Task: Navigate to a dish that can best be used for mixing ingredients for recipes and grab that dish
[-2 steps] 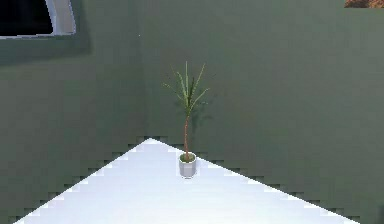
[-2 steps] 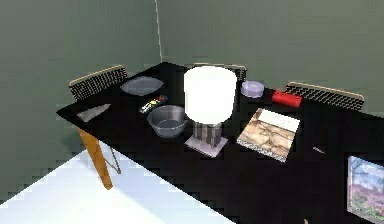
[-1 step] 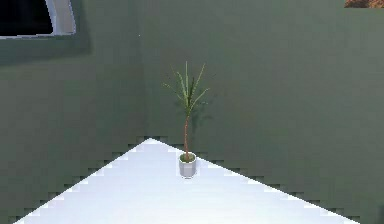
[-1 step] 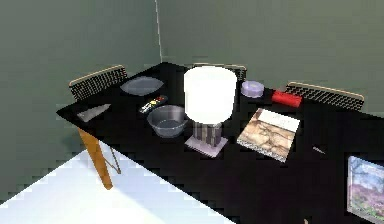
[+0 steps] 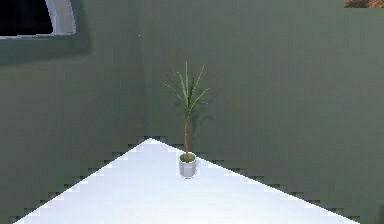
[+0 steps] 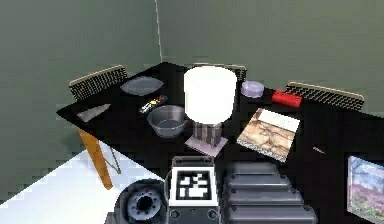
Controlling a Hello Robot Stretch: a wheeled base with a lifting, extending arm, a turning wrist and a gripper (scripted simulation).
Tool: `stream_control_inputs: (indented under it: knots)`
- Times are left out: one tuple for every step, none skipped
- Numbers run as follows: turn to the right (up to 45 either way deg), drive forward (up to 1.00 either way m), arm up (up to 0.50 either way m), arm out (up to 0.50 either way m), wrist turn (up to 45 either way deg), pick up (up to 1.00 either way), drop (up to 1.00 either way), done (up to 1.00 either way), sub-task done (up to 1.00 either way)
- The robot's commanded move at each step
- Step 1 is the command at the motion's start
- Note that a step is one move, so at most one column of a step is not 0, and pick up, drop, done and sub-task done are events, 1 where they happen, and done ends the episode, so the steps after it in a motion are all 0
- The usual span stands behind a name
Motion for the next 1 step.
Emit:
stream_control_inputs:
  knots:
    - [0.0,0.00,0.00,0.44,0.0,0.00,0.00,0.00,0.00]
